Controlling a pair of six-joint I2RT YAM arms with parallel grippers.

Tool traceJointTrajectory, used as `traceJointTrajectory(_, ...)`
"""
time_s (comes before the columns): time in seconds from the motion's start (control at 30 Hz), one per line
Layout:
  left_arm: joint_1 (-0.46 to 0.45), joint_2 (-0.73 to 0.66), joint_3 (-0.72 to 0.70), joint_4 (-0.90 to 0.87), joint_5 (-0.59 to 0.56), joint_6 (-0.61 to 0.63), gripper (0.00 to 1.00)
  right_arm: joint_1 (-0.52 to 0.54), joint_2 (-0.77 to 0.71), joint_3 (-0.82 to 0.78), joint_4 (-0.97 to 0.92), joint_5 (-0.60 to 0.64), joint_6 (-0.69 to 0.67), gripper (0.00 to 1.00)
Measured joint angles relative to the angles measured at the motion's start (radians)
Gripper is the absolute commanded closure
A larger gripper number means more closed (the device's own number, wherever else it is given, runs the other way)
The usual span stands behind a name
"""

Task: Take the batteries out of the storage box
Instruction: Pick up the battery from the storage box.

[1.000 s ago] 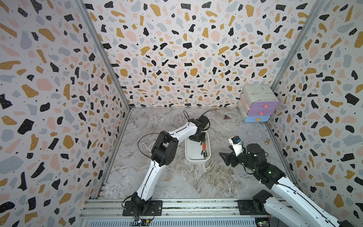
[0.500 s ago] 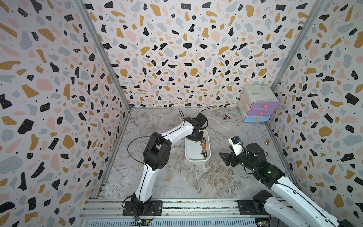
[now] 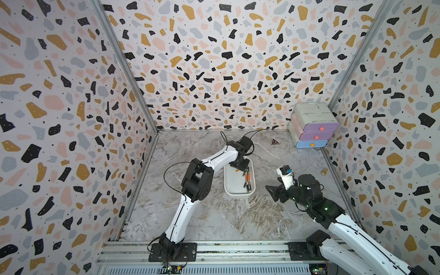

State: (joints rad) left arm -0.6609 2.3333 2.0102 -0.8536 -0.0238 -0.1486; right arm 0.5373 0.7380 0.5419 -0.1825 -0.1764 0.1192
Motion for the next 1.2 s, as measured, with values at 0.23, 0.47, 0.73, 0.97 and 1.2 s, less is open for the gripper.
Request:
traceJointTrajectory(0.23, -0.003, -0.048, -0.052, -0.017, 0.04, 0.009, 0.56, 0.0, -0.014, 0.0, 0.001, 0.0, 0.001, 0.15)
traceJointTrajectory(0.47, -0.003, -0.031, -0.034, -0.024, 0.041, 0.035, 0.52, 0.0, -0.014, -0.001, 0.003, -0.013, 0.014, 0.15)
traceJointTrajectory(0.73, -0.004, -0.019, -0.012, -0.04, 0.049, 0.053, 0.49, 0.0, -0.051, -0.005, 0.004, -0.014, 0.021, 0.15)
traceJointTrajectory(0.97, -0.009, -0.018, -0.011, -0.05, 0.082, 0.062, 0.54, 0.0, -0.05, -0.019, 0.017, -0.021, 0.034, 0.15)
traceJointTrajectory(1.2, -0.014, 0.011, -0.003, -0.045, 0.093, 0.071, 0.43, 0.0, -0.05, -0.019, 0.028, -0.033, 0.039, 0.15)
